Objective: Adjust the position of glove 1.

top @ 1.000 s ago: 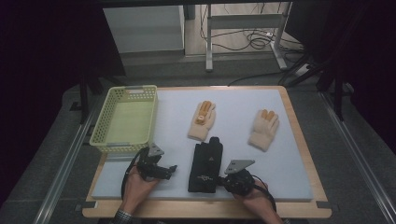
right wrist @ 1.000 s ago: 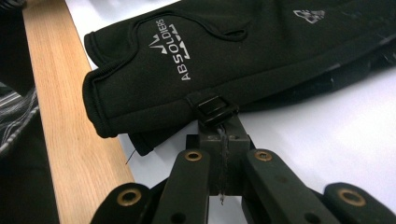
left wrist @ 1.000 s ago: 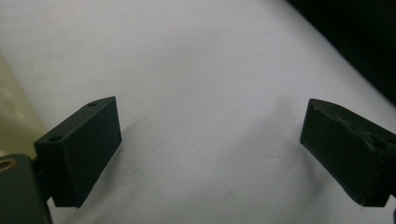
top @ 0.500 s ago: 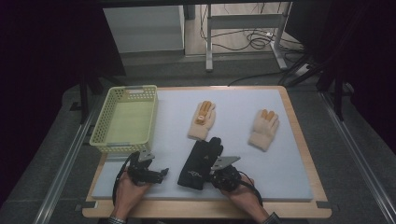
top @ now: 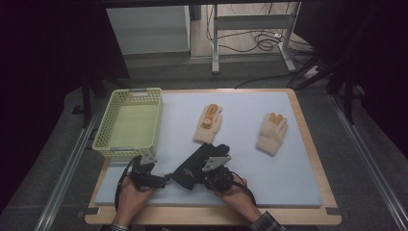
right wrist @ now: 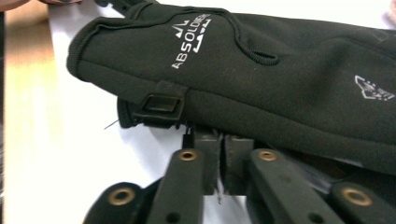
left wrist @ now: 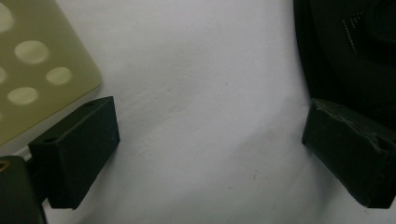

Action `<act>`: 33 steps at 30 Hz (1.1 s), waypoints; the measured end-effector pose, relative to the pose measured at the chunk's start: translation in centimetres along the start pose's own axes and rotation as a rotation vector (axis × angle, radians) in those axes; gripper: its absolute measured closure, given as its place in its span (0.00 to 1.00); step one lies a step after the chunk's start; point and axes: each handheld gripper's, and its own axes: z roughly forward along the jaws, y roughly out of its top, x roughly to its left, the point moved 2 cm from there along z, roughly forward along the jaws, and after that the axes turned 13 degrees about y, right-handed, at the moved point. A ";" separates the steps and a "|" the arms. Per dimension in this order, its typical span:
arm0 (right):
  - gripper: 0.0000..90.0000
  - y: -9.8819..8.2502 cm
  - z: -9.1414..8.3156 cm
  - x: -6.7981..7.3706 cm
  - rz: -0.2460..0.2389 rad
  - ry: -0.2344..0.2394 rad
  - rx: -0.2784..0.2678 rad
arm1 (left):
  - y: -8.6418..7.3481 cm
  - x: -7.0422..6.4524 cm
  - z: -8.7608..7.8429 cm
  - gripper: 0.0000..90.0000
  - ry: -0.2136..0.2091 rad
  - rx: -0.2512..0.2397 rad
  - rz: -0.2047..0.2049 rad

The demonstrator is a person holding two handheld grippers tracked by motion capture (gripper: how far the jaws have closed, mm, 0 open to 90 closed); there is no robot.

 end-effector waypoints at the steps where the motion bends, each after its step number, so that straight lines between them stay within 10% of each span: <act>1: 0.90 0.0 0.0 0.0 0.000 0.000 0.000 | 0.0 0.0 0.0 0.04 0.000 0.000 0.000; 9: 0.79 -1.6 -2.4 0.0 -0.006 -0.032 0.001 | 0.0 0.0 0.0 0.05 0.001 0.001 0.002; 20: 0.57 -4.1 -8.6 -3.8 0.087 -0.216 -0.064 | 0.0 0.0 0.0 0.05 -0.003 0.002 -0.001; 33: 0.33 -6.7 -10.5 -7.6 0.170 -0.343 -0.063 | 0.0 0.1 -0.1 0.04 -0.021 0.009 0.010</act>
